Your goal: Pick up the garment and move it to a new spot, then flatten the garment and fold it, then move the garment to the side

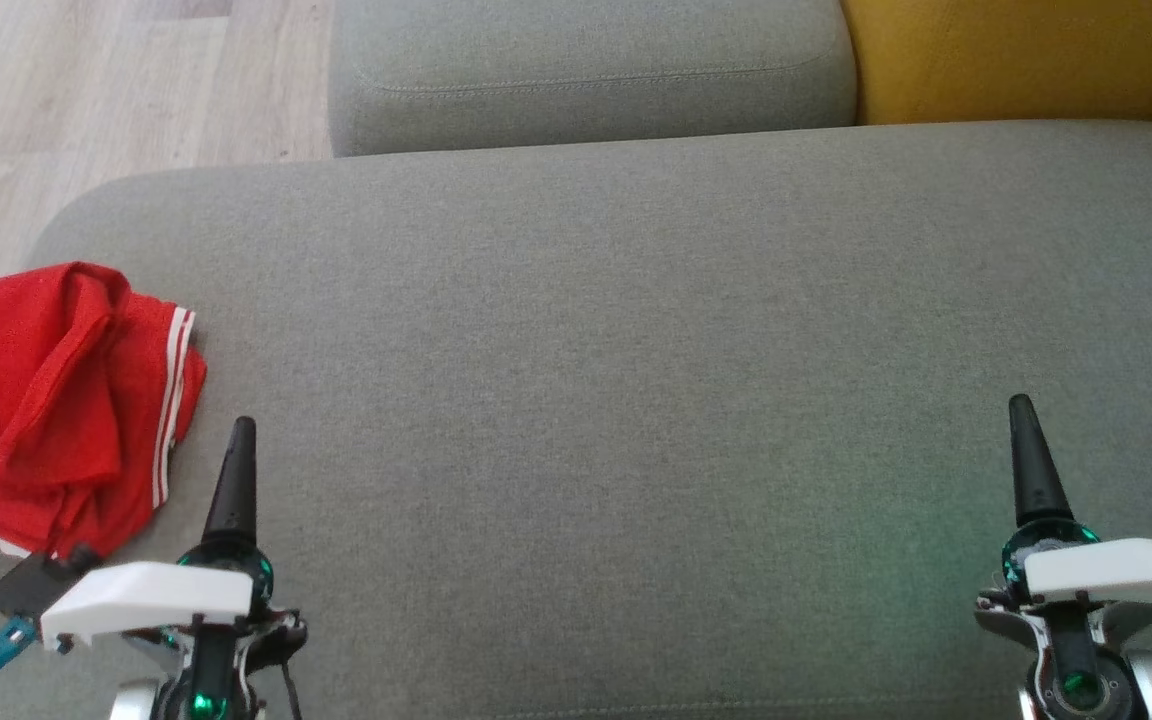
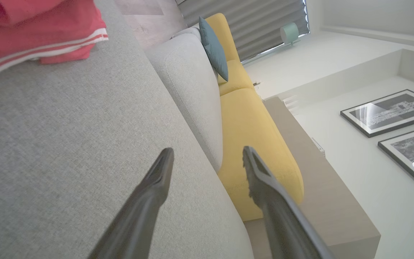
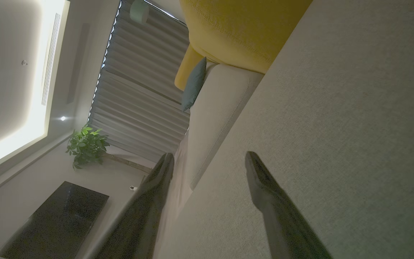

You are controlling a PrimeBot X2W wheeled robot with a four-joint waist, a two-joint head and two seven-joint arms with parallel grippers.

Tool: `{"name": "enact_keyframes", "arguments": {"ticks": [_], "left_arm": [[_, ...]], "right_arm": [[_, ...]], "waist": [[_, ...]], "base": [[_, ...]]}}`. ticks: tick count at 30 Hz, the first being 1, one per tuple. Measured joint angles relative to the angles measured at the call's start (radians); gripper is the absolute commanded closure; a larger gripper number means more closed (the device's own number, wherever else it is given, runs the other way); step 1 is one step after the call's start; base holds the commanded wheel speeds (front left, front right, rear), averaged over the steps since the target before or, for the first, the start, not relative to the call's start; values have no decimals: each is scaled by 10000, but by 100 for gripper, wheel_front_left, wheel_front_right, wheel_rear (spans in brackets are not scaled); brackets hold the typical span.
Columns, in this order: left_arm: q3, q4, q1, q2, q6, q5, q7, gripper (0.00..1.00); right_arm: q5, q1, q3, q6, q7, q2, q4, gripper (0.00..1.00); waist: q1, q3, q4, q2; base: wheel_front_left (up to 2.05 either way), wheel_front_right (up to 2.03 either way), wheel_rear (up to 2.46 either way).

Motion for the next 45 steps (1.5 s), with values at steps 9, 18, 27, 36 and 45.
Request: {"name": "enact_keyframes", "arguments": {"ticks": [9,18,27,36,45], "left_arm": [[-123,-184,-11,94,-2,1294,-293,0],[-230,-274,-12,125,-2,2405,-525,0],[-453,-414,-139,186,-2,3707,-784,0],[-675,-539,-128,263,4,5150,-993,0],[-815,-692,-98,349,77,6502,-1266,0]], "right_arm": [[-1237,2,186,0,-203,-96,-268,0],[-2311,6,326,0,-309,-98,-451,0],[-3266,13,541,0,-408,-111,-518,0],[-4383,19,644,0,-510,-134,-518,0],[-5614,36,713,0,-523,-134,-523,0]], "waist": [[0,-23,-20,0],[0,-32,-14,0],[0,-41,-11,0],[0,-54,2,0],[0,-71,29,0]], "base": [[0,0,0],[0,0,0],[0,0,0],[0,0,0],[0,0,0]]}}
